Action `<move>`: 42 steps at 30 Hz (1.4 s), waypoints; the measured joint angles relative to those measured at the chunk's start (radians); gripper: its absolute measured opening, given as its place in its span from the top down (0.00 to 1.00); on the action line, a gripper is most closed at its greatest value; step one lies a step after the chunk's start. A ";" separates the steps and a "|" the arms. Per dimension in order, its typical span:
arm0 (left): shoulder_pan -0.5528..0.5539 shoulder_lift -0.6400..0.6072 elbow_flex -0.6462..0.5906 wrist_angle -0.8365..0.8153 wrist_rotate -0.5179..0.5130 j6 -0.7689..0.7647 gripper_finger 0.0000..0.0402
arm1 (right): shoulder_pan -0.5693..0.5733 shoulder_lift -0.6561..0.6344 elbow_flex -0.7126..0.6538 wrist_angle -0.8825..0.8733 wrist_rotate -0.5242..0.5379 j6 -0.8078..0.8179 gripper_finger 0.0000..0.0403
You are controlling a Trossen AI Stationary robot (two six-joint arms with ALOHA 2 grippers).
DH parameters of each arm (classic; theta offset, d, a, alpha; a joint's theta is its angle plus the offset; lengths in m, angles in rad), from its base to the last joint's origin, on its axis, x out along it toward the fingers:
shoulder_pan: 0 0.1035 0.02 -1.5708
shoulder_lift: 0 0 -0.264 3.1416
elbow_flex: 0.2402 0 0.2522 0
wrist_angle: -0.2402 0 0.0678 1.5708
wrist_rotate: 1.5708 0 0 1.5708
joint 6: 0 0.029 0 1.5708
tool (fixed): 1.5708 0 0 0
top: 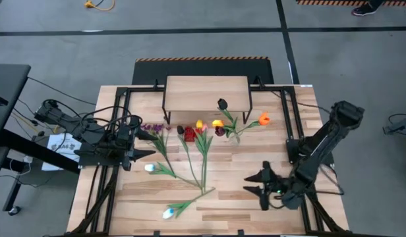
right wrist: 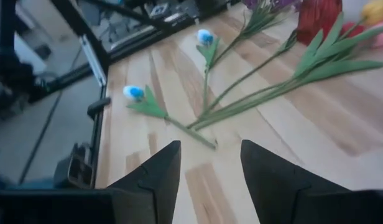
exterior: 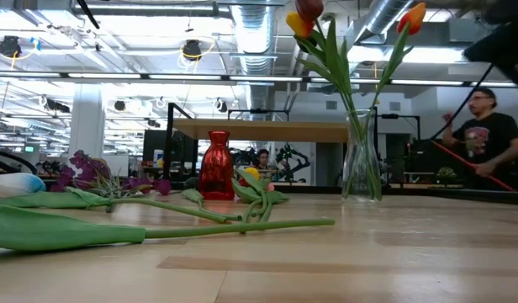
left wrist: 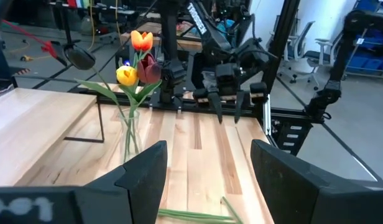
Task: Pick and place flowers into a vace then onto a shelf
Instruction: Put the black flower into the transparent vase
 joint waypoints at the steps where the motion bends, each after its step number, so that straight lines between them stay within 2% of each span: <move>1: 0.000 0.000 0.000 0.000 0.003 -0.005 0.45 | -0.015 0.032 0.000 0.053 0.000 0.000 0.61; 5: 0.000 0.000 0.000 0.000 0.050 -0.008 0.45 | -0.073 0.163 0.007 0.255 0.030 0.000 0.61; 9: 0.000 0.000 0.000 0.000 0.061 -0.008 0.45 | -0.126 0.290 0.050 0.350 0.075 0.000 0.61; 22: 0.000 0.000 0.000 -0.004 0.061 -0.008 0.45 | -0.276 0.631 0.303 0.357 0.104 0.002 0.61; 28: 0.000 0.000 0.000 -0.009 0.061 -0.008 0.45 | -0.322 0.708 0.373 0.348 0.058 -0.022 0.61; 36: 0.000 0.000 0.000 -0.027 0.062 -0.008 0.45 | -0.328 0.777 0.474 0.350 0.045 -0.217 0.61; 42: 0.000 0.000 0.000 -0.026 0.078 -0.013 0.45 | -0.342 0.777 0.493 0.360 0.023 -0.366 0.61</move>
